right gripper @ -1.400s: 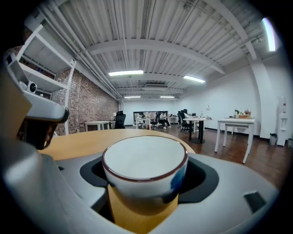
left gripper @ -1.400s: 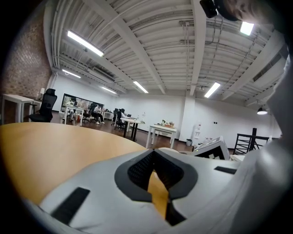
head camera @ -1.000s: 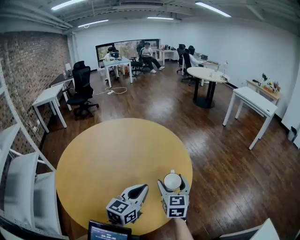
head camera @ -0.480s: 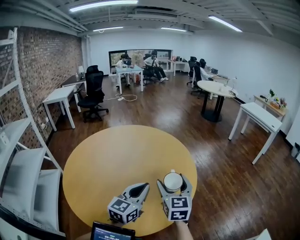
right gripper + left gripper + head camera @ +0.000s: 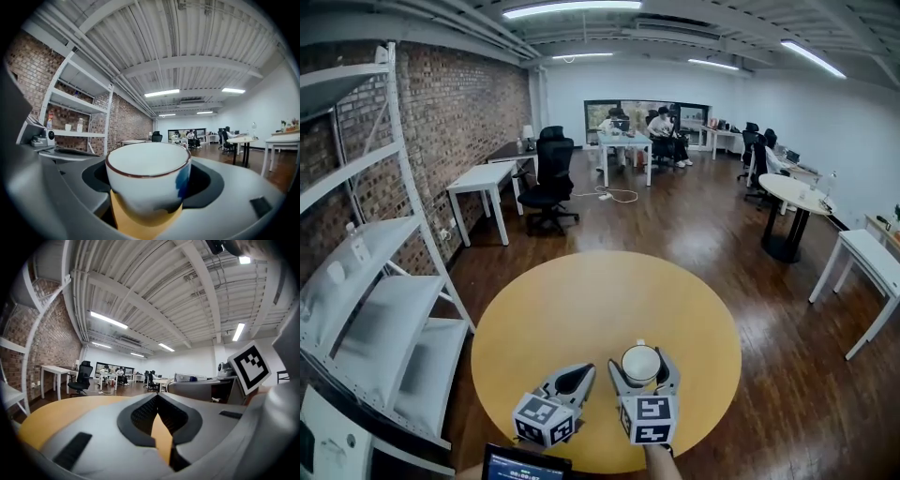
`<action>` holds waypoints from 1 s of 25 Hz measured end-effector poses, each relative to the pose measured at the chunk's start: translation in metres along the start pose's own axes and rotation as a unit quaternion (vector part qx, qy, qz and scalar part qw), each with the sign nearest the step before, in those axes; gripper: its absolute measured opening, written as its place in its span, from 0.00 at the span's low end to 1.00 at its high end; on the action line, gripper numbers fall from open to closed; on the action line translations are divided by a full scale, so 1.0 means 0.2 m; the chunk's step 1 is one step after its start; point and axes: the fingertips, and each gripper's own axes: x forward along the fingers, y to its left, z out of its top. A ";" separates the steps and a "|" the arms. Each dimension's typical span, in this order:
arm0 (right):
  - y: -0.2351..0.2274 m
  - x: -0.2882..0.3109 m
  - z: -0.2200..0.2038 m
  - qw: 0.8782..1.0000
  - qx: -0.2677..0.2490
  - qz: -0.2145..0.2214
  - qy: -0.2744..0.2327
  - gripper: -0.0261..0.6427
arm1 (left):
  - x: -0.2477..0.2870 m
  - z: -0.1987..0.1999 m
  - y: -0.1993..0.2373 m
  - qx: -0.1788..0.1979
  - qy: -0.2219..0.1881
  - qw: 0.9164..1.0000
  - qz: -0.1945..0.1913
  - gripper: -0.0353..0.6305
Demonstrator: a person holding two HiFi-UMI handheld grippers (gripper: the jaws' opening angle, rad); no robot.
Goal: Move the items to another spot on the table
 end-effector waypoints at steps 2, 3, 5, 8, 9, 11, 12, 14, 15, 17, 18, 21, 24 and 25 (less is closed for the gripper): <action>0.13 0.07 0.01 1.000 -0.001 0.025 -0.001 0.64 | -0.07 0.01 0.09 -0.001 -0.002 1.000 0.022 0.06; 0.19 0.10 0.02 0.999 -0.003 0.036 -0.002 0.64 | -0.11 0.02 0.14 -0.001 -0.002 0.999 0.032 0.06; 0.32 0.16 0.03 0.998 -0.007 0.058 -0.005 0.64 | -0.18 0.02 0.23 -0.001 -0.001 0.999 0.051 0.06; 0.51 0.25 0.04 0.996 -0.005 0.085 -0.010 0.64 | -0.29 0.02 0.37 -0.004 0.002 0.997 0.077 0.06; 0.57 0.28 0.04 0.996 -0.005 0.092 -0.010 0.64 | -0.33 0.02 0.42 -0.006 0.002 0.996 0.085 0.06; 0.71 0.34 0.02 0.994 -0.008 0.107 -0.008 0.64 | -0.41 0.03 0.52 -0.008 0.001 0.995 0.103 0.06; 0.78 0.38 0.02 0.993 -0.010 0.115 -0.006 0.64 | -0.46 0.04 0.59 -0.009 0.000 0.994 0.112 0.06; 0.92 0.46 0.01 0.992 -0.013 0.128 -0.003 0.64 | -0.55 0.05 0.73 -0.011 -0.002 0.991 0.130 0.06; 0.99 0.50 0.01 0.991 -0.014 0.134 -0.004 0.64 | -0.60 0.04 0.80 -0.012 -0.002 0.990 0.139 0.06; 1.13 0.59 0.01 0.989 -0.016 0.145 -0.004 0.64 | -0.68 0.04 0.95 -0.015 -0.003 0.988 0.152 0.06; 1.19 0.63 0.01 0.988 -0.018 0.150 -0.004 0.64 | -0.71 0.04 1.01 -0.016 -0.002 0.988 0.157 0.06; 1.41 0.77 -0.01 0.986 -0.020 0.165 -0.001 0.64 | -0.82 0.04 1.21 -0.019 -0.004 0.986 0.168 0.06; 1.60 0.91 -0.04 0.985 -0.019 0.174 0.003 0.63 | -0.91 0.02 1.41 -0.024 -0.005 0.984 0.179 0.06; 1.65 0.96 -0.04 0.984 -0.020 0.176 0.003 0.63 | -0.94 0.02 1.48 -0.025 -0.006 0.983 0.182 0.06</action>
